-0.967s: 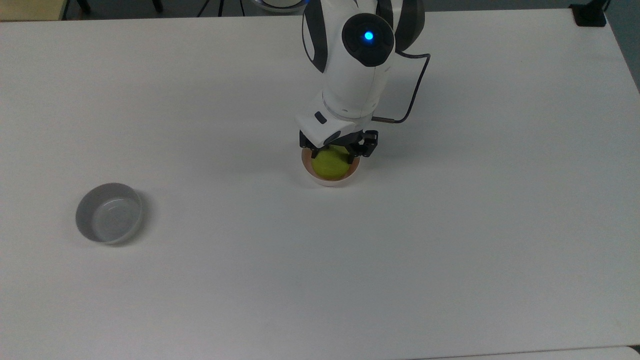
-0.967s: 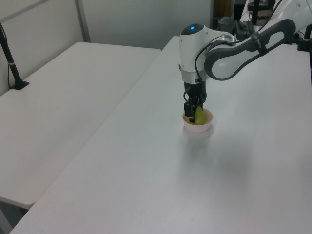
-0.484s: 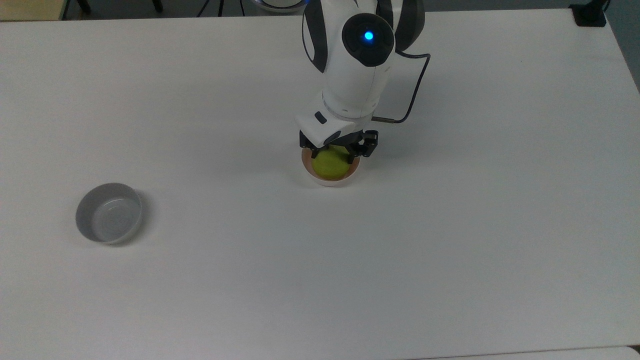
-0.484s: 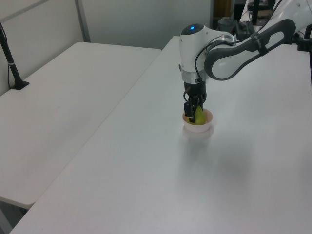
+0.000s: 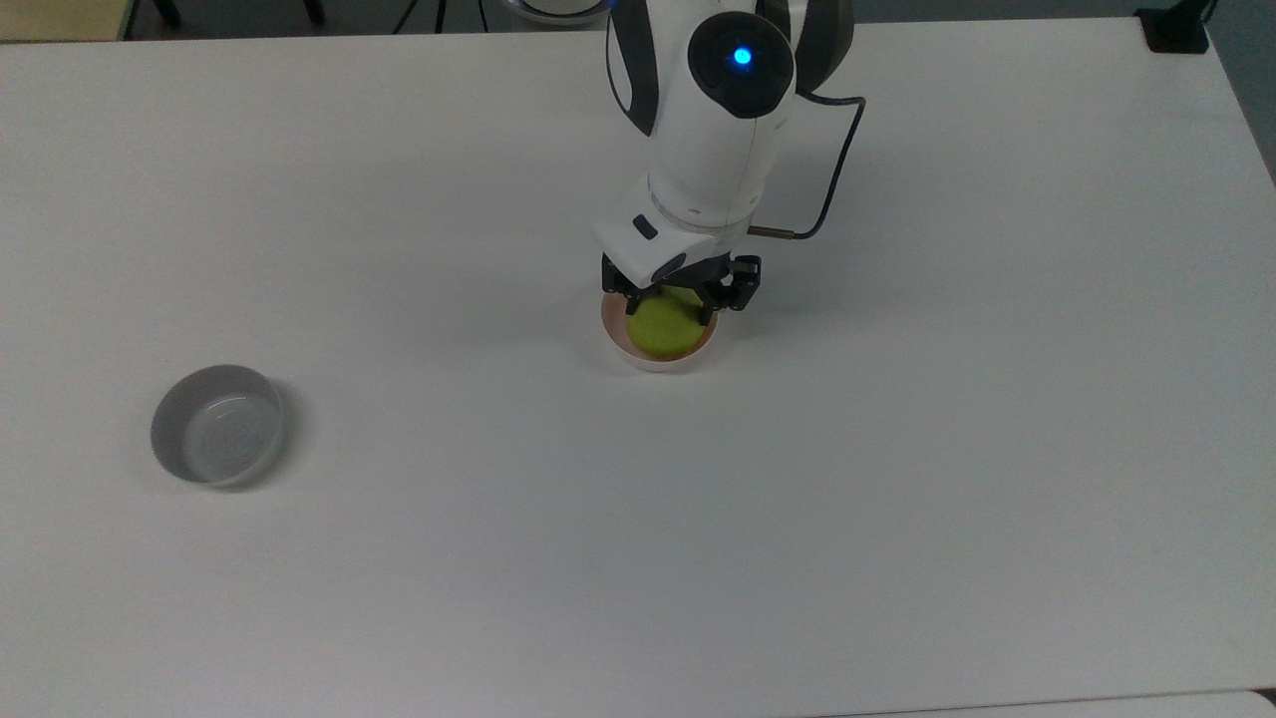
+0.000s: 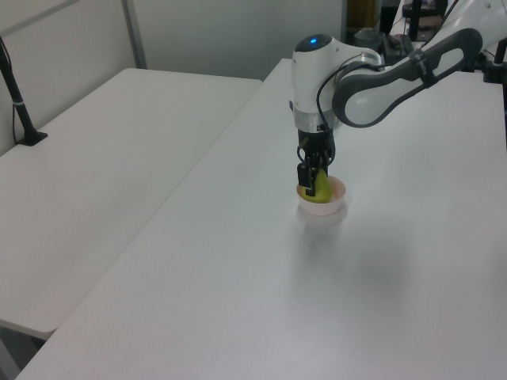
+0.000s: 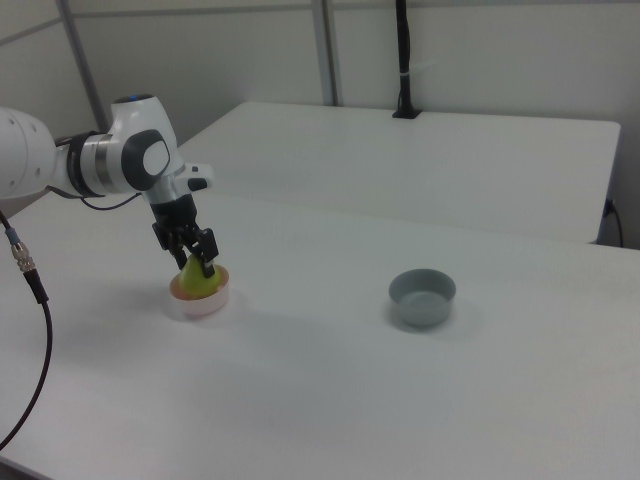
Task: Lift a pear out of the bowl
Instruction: 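Lower the gripper around the pear and close the fingers on it, then lift the grasped pear up out of the pink bowl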
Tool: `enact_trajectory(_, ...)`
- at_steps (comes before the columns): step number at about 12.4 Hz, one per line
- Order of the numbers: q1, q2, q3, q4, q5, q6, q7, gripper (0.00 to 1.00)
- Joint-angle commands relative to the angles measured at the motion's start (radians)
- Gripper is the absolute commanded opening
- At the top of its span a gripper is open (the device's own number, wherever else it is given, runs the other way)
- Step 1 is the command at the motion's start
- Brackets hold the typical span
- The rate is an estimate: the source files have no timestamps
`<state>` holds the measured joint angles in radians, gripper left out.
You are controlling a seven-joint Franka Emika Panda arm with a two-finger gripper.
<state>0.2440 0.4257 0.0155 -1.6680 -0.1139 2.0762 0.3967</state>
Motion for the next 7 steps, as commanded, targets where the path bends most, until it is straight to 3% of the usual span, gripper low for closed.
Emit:
enact_trajectory(1, 0.021, -0.039, -0.005, -0.004, 0.005, -0.031, 0.011, 0.20)
enact_trajectory(7, 0.024, -0.111, -0.005, 0.073, 0.007, -0.162, 0.008, 0.20)
